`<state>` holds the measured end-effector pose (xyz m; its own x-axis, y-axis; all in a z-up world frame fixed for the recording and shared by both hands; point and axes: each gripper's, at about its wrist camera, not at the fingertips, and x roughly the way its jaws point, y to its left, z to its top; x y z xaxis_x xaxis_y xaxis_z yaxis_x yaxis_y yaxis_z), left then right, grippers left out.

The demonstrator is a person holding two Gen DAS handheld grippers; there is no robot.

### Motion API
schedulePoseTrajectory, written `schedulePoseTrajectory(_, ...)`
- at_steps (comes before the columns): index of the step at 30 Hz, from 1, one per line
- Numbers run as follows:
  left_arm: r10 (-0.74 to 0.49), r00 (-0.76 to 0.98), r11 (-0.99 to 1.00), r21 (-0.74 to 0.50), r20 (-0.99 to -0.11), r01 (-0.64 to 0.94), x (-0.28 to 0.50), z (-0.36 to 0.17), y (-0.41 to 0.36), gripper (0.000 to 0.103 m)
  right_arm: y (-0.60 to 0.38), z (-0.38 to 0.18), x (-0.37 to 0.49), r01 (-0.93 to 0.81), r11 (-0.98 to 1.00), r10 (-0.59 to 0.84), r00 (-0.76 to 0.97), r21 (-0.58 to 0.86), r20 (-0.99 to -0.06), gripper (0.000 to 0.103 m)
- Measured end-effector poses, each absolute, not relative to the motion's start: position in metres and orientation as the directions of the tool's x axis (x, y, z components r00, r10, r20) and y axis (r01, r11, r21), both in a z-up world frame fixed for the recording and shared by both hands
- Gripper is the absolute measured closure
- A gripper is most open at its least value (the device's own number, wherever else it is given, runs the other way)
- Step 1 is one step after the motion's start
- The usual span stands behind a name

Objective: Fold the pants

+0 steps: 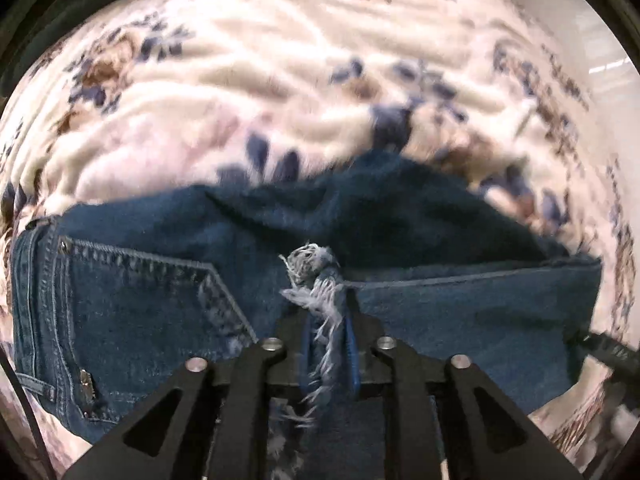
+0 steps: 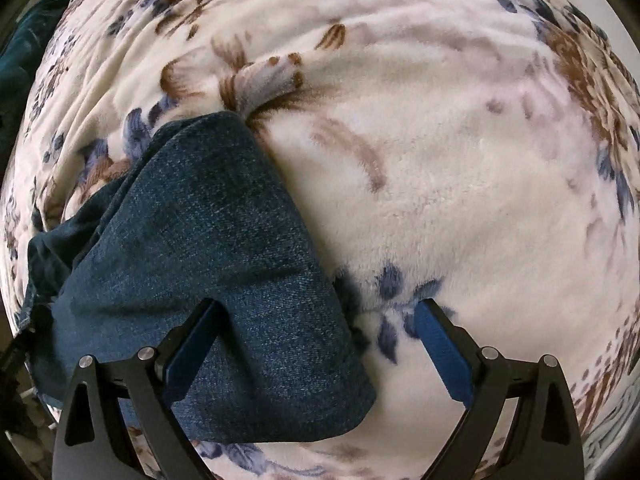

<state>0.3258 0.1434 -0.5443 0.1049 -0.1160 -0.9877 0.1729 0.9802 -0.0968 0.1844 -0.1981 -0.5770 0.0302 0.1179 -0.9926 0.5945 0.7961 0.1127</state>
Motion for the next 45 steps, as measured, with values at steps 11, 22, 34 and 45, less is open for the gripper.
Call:
schedulePoseTrajectory(11, -0.07, 0.206, 0.986, -0.098, -0.976, -0.132, 0.273, -0.49, 0.255, 0.008, -0.111, -0.516, 0.195, 0.379, 0.925, -0.05, 0.053, -0.027, -0.997, 0.003)
schedulePoseTrajectory(22, -0.413, 0.31, 0.569, -0.509, -0.856, -0.646, 0.248, -0.558, 0.375, 0.008, -0.016, -0.509, 0.197, 0.292, 0.956, 0.015, 0.041, 0.027, -0.999, 0.003)
schedulePoseTrajectory(34, -0.457, 0.544, 0.299, -0.697, -0.704, -0.651, 0.241, -0.574, 0.388, 0.008, 0.017, -0.53, 0.219, 0.255, 0.966, 0.05, 0.005, 0.05, -0.999, 0.003)
schedulePoseTrajectory(45, -0.411, 0.626, 0.417, -0.747, -0.663, -0.517, 0.267, -0.554, 0.36, 0.063, 0.021, -0.538, 0.234, 0.257, 0.965, 0.061, -0.015, 0.055, -0.998, 0.003)
